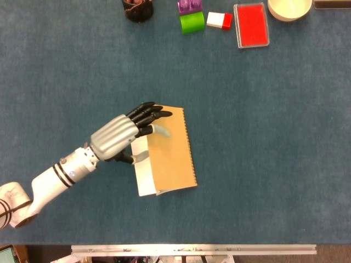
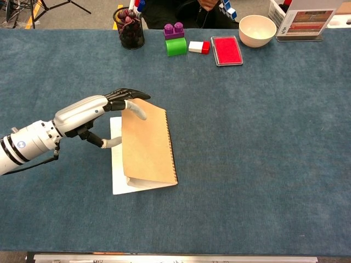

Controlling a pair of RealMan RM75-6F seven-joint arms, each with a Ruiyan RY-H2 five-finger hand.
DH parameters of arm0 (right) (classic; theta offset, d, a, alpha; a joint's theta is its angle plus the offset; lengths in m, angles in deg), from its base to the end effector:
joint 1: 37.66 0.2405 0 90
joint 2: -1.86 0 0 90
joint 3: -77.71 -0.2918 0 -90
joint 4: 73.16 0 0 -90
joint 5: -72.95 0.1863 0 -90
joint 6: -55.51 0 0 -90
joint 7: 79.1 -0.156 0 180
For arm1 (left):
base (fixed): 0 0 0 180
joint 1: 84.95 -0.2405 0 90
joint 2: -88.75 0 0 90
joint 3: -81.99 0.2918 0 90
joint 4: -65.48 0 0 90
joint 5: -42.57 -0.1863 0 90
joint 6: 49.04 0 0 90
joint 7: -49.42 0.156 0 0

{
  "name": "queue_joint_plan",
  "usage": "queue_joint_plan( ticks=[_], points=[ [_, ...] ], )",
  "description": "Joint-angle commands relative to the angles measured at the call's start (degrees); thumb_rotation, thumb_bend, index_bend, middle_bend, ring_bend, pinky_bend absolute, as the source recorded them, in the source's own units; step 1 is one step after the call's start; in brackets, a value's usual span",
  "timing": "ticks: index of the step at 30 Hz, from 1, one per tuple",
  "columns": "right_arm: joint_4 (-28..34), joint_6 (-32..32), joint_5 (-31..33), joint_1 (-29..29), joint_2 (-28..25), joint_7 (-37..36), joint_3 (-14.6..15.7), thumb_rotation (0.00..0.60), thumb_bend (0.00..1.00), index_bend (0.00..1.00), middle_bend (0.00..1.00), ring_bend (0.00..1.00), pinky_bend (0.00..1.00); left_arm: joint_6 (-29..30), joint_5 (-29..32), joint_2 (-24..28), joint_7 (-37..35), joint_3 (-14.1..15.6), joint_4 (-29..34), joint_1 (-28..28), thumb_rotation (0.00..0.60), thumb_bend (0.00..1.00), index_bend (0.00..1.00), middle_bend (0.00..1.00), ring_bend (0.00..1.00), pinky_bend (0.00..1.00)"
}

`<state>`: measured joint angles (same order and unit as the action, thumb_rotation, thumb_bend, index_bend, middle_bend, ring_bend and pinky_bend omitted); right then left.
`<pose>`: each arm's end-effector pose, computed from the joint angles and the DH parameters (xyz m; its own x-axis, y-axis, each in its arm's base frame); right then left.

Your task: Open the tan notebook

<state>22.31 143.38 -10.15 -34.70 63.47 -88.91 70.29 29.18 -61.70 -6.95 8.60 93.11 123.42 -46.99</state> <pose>-0.3288 -0.1956 0.2286 0.2149 0.1199 0.9692 -0.9766 0.0393 0.2116 -0.2117 0.2993 -0.0252 0.1444 0.5051 0.8509 0.7463 -0.6202 0.2416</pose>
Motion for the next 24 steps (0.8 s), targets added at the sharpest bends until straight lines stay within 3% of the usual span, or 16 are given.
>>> queue_joint_plan(
  ticks=[1,8,24],
  points=[
    [-0.34,0.03,0.17,-0.14,0.04,-0.35,0.00,0.600,0.53,0.38,0.37,0.28,0.37,-2.04,0.76,0.57,2.29,-0.92,2.59,0.92,0.600,0.33,0.33,0.08,0.00,0.00],
    [-1.21,0.01,0.28,-0.32,0.07,-1.28,0.00,0.600,0.53,0.38,0.37,0.28,0.37,-3.60,2.01,0.85,4.33,-1.99,4.96,1.04,0.600,0.40,0.49,0.11,0.00,0.00],
    [-1.65,-0.12,0.29,-0.20,0.28,-1.49,-0.23,0.600,0.53,0.38,0.37,0.28,0.37,-6.47,4.20,2.73,7.52,-3.26,10.49,0.68,0.600,0.43,0.63,0.12,0.00,0.00]
  ],
)
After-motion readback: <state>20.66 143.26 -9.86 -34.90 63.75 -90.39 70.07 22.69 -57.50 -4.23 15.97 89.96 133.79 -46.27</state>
